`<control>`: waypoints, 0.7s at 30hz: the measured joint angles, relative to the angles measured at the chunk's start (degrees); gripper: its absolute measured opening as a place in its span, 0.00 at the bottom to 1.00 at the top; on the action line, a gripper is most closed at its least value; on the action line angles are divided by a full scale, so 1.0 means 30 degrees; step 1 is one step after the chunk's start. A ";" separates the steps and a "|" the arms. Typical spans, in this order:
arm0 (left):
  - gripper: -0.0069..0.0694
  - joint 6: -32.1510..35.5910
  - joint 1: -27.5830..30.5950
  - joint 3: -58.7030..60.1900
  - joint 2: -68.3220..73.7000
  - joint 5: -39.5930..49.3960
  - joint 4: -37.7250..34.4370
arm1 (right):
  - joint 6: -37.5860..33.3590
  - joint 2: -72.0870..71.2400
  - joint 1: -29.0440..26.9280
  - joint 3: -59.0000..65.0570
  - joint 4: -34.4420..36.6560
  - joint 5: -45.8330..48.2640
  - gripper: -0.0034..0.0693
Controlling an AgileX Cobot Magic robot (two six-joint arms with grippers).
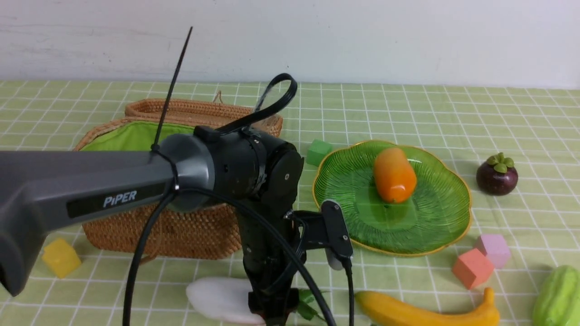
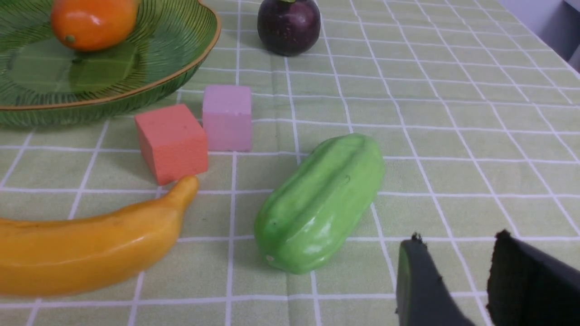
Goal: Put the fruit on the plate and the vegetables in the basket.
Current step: Take a daikon with your left arm and place it on the basket on the left.
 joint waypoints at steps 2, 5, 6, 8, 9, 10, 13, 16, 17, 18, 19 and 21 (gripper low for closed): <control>0.72 0.0000 0.0000 -0.0642 0.0020 0.0246 0.0000 | 0.0000 0.0000 0.0000 0.0000 0.0000 0.0000 0.38; 0.72 0.0000 0.0000 -0.1497 0.0020 0.0522 0.0000 | 0.0000 0.0000 0.0000 0.0000 0.0000 0.0000 0.38; 0.72 0.0000 0.0000 -0.2148 0.0020 0.0869 -0.0084 | 0.0000 0.0000 0.0000 0.0000 0.0000 0.0000 0.38; 0.72 -0.0097 0.0000 -0.3029 0.0020 0.1606 -0.0442 | 0.0000 0.0000 0.0000 0.0000 0.0000 0.0000 0.38; 0.72 -0.0234 0.0000 -0.3524 0.0020 0.2046 -0.0788 | 0.0000 0.0000 0.0000 0.0000 0.0000 0.0000 0.38; 0.72 -0.0284 0.0000 -0.3627 0.0020 0.2148 -0.0873 | 0.0000 0.0000 0.0000 0.0000 0.0000 0.0000 0.38; 0.72 -0.0508 0.0000 -0.5939 0.0020 0.4036 -0.2648 | 0.0000 0.0000 0.0000 0.0000 0.0000 0.0000 0.38; 0.72 -0.0780 0.0000 -0.8207 0.0020 0.4747 -0.2960 | 0.0000 0.0000 0.0000 0.0000 0.0000 0.0000 0.38; 0.72 -0.1130 0.0000 -0.9136 0.0020 0.4810 -0.2570 | 0.0000 0.0000 0.0000 0.0000 0.0000 0.0000 0.38; 0.72 -0.1509 0.0023 -1.0010 -0.0024 0.4850 -0.1919 | 0.0000 0.0000 0.0000 0.0000 0.0000 0.0000 0.38; 0.72 -0.1753 0.0079 -1.0622 -0.0100 0.4871 -0.1454 | 0.0000 0.0000 0.0000 0.0000 0.0000 0.0000 0.38; 0.72 -0.2150 0.0562 -1.1871 -0.0400 0.4961 0.0093 | 0.0000 0.0000 0.0000 0.0000 0.0000 0.0000 0.38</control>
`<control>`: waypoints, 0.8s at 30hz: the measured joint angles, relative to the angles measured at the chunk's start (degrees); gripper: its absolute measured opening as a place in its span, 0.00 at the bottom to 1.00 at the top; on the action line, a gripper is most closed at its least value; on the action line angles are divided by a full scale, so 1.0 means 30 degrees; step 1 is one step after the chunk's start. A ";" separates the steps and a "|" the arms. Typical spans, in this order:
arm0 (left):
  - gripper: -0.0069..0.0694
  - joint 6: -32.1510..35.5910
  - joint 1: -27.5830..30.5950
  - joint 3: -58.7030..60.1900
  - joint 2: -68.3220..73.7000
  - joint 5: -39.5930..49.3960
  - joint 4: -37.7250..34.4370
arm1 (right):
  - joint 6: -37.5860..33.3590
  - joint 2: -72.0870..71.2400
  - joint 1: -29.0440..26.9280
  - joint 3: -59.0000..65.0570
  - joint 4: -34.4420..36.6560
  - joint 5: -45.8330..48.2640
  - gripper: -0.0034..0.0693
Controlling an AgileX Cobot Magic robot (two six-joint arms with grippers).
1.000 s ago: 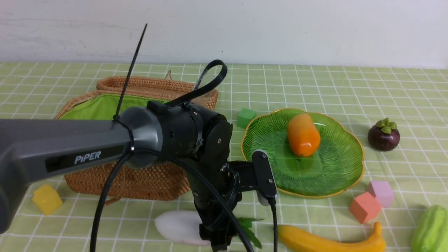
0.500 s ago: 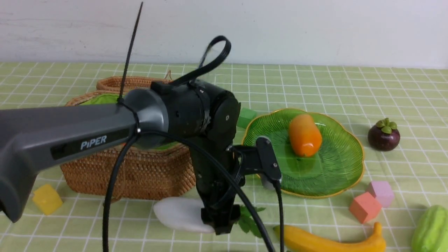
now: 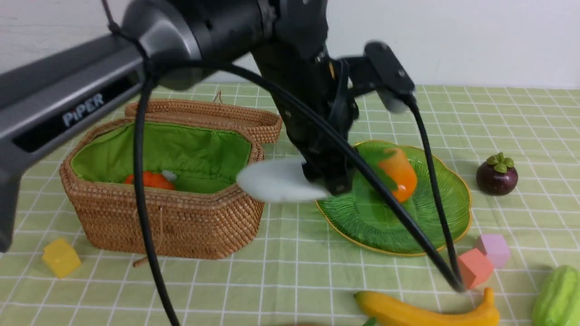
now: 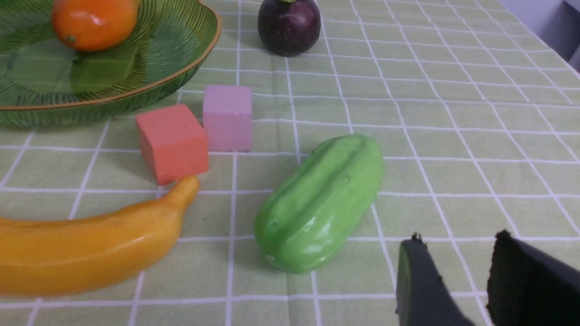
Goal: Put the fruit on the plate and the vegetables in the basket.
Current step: Take a daikon with your left arm and place it on the basket on the left.
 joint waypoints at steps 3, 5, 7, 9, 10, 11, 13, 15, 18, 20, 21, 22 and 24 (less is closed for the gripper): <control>0.72 -0.0199 0.1369 -0.0457 -0.0499 0.0079 0.0817 | 0.0000 0.0000 0.0000 0.0000 0.0000 0.0000 0.38; 0.72 -0.0227 0.2733 -0.0457 -0.0847 0.0079 0.0858 | 0.0000 0.0000 0.0000 0.0000 0.0000 0.0000 0.38; 0.72 0.0054 0.4721 -0.0276 -0.0987 0.0094 0.0508 | 0.0000 0.0000 0.0000 0.0000 0.0000 0.0000 0.38; 0.72 0.0592 0.5999 -0.0072 -0.1002 0.0094 0.0106 | 0.0000 0.0000 0.0000 0.0000 0.0000 0.0000 0.38; 0.72 0.1082 0.6727 0.0047 -0.0985 0.0094 -0.0225 | 0.0000 0.0000 0.0000 0.0000 0.0000 0.0000 0.38; 0.72 0.1526 0.7239 0.0139 -0.0934 0.0094 -0.0570 | 0.0000 0.0000 0.0000 0.0000 0.0000 0.0000 0.38; 0.72 0.2753 0.8223 0.0166 -0.0836 0.0094 -0.1284 | 0.0000 0.0000 0.0000 0.0000 0.0000 0.0000 0.38; 0.72 0.3791 0.8816 0.0166 -0.0656 0.0094 -0.1887 | 0.0000 0.0000 0.0000 0.0000 0.0000 0.0000 0.38; 0.72 0.4452 0.8975 0.0166 -0.0204 0.0094 -0.2260 | 0.0000 0.0000 0.0000 0.0000 0.0000 0.0000 0.38; 0.72 0.4679 0.8975 0.0166 0.0181 0.0094 -0.2410 | 0.0000 0.0000 0.0000 0.0000 0.0000 0.0000 0.38; 0.72 0.4803 0.8975 0.0166 0.0537 0.0094 -0.2519 | 0.0000 0.0000 0.0000 0.0000 0.0000 0.0000 0.38; 0.72 0.4849 0.8975 0.0166 0.0792 0.0094 -0.2630 | 0.0000 0.0000 0.0000 0.0000 0.0000 0.0000 0.38; 0.72 0.4953 0.8975 0.0166 0.1416 0.0094 -0.2674 | 0.0000 0.0000 0.0000 0.0000 0.0000 0.0000 0.38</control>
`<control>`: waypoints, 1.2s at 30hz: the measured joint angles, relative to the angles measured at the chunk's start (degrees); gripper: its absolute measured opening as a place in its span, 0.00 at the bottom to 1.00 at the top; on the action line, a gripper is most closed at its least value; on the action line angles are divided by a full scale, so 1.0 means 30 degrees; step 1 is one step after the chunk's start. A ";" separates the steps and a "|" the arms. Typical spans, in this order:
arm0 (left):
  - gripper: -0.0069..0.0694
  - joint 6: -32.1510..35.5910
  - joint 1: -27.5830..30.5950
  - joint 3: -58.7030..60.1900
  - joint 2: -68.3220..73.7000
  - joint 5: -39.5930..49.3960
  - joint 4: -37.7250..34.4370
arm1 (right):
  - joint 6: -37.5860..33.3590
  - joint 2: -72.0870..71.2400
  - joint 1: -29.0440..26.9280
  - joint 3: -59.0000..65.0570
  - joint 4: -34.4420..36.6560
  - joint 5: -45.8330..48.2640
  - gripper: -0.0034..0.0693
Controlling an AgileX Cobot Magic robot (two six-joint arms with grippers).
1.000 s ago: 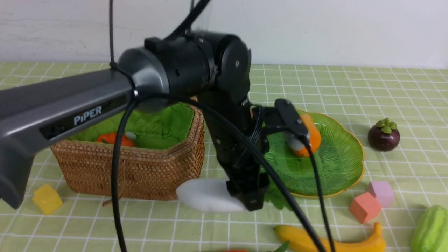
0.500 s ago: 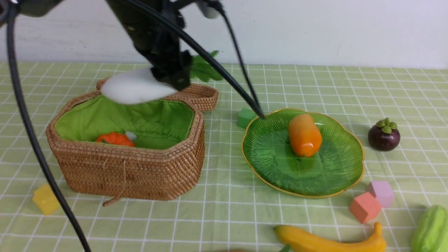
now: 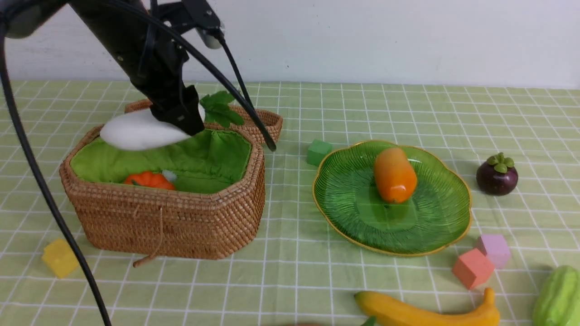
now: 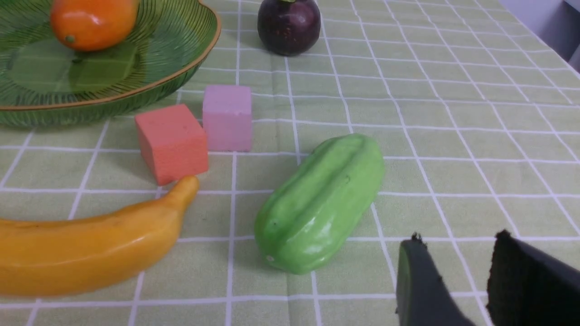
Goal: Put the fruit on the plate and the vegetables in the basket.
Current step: Take a daikon with your left arm and place it on the basket on the left, then use the left arm to grab a carrot and put it into the left basket
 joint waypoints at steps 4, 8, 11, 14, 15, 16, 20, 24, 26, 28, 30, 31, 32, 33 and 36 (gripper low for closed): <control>0.72 -0.0020 0.0000 0.0014 0.0684 0.0000 -0.0210 | 0.0000 0.0000 0.0000 0.0000 0.0000 0.0000 0.38; 0.72 -0.0227 0.0000 0.0014 0.0711 0.0000 -0.0754 | 0.0000 0.0000 0.0000 0.0000 0.0000 0.0000 0.38; 0.78 -0.0285 0.0000 0.0014 0.0711 0.0000 -0.0980 | 0.0000 0.0000 0.0000 0.0000 0.0000 0.0000 0.38; 0.92 -0.0376 0.0000 0.0014 0.0628 0.0000 -0.1058 | 0.0000 0.0000 0.0000 0.0000 0.0000 0.0000 0.38; 0.95 -0.0451 0.0000 0.0014 0.0551 0.0000 -0.1125 | 0.0000 0.0000 0.0000 0.0000 0.0000 0.0000 0.38; 0.95 -0.0536 0.0000 0.0014 0.0487 0.0000 -0.1200 | 0.0000 0.0000 0.0000 0.0000 0.0000 0.0000 0.38; 0.94 -0.1887 0.0000 0.0014 -0.0330 0.0007 -0.2165 | 0.0000 0.0000 0.0000 0.0000 0.0000 0.0000 0.38; 0.85 -0.4712 0.0000 0.0059 -0.2030 0.0007 -0.4397 | 0.0000 0.0000 0.0000 0.0000 0.0000 0.0000 0.38; 0.79 -0.5165 -0.0106 0.0338 -0.3234 0.0007 -0.5396 | 0.0000 0.0000 0.0000 0.0000 0.0000 0.0000 0.38; 0.75 -0.4888 -0.0430 0.0792 -0.4442 0.0007 -0.5578 | 0.0000 0.0000 0.0000 0.0000 0.0000 0.0000 0.38; 0.71 -0.4399 -0.0917 0.1403 -0.5282 0.0007 -0.5500 | 0.0000 0.0000 0.0000 0.0000 0.0000 0.0000 0.38; 0.68 -0.3675 -0.1733 0.2235 -0.6419 0.0007 -0.5163 | 0.0000 0.0000 0.0000 0.0000 0.0000 0.0000 0.38; 0.66 -0.3397 -0.2104 0.2805 -0.7012 0.0022 -0.4997 | 0.0000 0.0000 0.0000 0.0000 0.0000 0.0000 0.38; 0.64 -0.3174 -0.2792 0.3618 -0.7753 0.0000 -0.4658 | 0.0000 0.0000 0.0000 0.0000 0.0000 0.0000 0.38; 0.60 -0.2926 -0.5253 0.6824 -1.0042 -0.1402 -0.3437 | 0.0000 0.0000 0.0000 0.0000 0.0000 0.0000 0.38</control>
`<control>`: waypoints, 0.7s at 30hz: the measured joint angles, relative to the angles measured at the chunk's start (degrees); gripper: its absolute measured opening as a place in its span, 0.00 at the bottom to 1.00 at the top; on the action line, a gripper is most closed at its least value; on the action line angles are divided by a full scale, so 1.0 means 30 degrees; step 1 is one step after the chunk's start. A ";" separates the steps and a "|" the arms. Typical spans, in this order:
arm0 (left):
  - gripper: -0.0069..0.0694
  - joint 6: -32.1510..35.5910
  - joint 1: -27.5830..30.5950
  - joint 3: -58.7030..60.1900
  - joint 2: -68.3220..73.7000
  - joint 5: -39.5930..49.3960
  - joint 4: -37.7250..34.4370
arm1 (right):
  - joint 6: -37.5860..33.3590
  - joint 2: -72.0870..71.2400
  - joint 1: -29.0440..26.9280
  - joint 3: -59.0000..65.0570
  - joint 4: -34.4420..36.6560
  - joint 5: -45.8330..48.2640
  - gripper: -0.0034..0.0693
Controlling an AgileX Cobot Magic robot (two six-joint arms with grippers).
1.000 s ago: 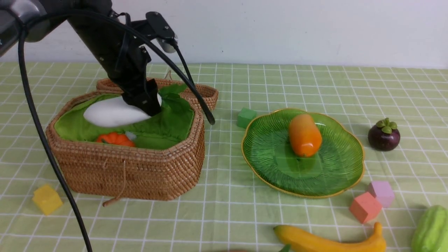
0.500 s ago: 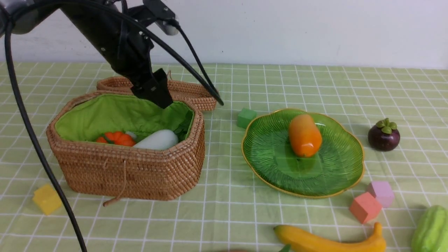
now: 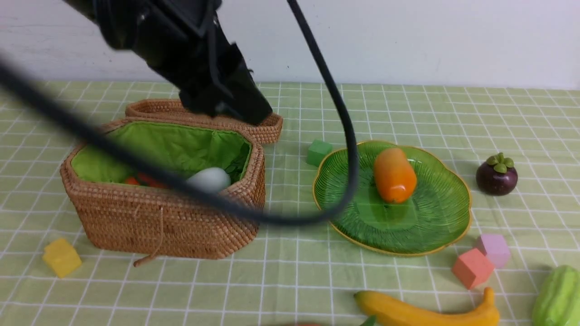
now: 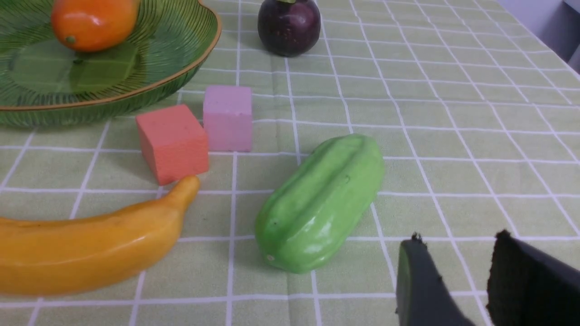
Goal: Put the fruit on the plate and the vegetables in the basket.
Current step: Use the left arm to grab a carrot and put it into the left basket
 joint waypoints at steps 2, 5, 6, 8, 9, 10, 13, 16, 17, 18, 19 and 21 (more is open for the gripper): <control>0.59 -0.0001 -0.1194 0.1769 -0.0959 -0.1112 0.0599 | 0.0000 0.0000 0.0000 0.0000 0.0000 0.0000 0.38; 0.58 0.0037 -0.2861 0.4832 -0.1905 -0.2867 0.1429 | 0.0000 0.0000 0.0000 0.0000 0.0000 0.0000 0.38; 0.58 0.0053 -0.3299 0.5840 -0.1951 -0.3340 0.1578 | 0.0000 0.0000 0.0000 0.0000 0.0000 0.0000 0.38; 0.58 0.0053 -0.3849 0.7720 -0.1723 -0.4019 0.1764 | 0.0000 0.0000 0.0000 0.0000 0.0000 0.0000 0.38; 0.58 0.0053 -0.3977 0.8401 -0.1520 -0.4238 0.1781 | 0.0000 0.0000 0.0000 0.0000 0.0000 0.0000 0.38; 0.59 0.0053 -0.4058 0.9337 -0.1140 -0.4639 0.1732 | 0.0000 0.0000 0.0000 0.0000 0.0000 0.0000 0.38; 0.63 0.0053 -0.4125 1.0945 -0.0162 -0.6037 0.1610 | 0.0000 0.0000 0.0000 0.0000 0.0000 0.0000 0.38; 0.71 0.0053 -0.4169 1.1645 0.0864 -0.7448 0.1610 | 0.0000 0.0000 0.0000 0.0000 0.0000 0.0000 0.38; 0.75 0.0053 -0.4209 1.1693 0.1142 -0.7828 0.1561 | 0.0000 0.0000 0.0000 0.0000 0.0000 0.0000 0.38; 0.78 0.0059 -0.4228 1.1710 0.1432 -0.8047 0.1493 | 0.0000 0.0000 0.0000 0.0000 0.0000 0.0000 0.38; 0.82 0.0076 -0.4235 1.1715 0.1664 -0.8187 0.1477 | 0.0000 0.0000 0.0000 0.0000 0.0000 0.0000 0.38; 0.87 0.0199 -0.4254 1.1715 0.2135 -0.8186 0.1420 | 0.0000 0.0000 0.0000 0.0000 0.0000 0.0000 0.38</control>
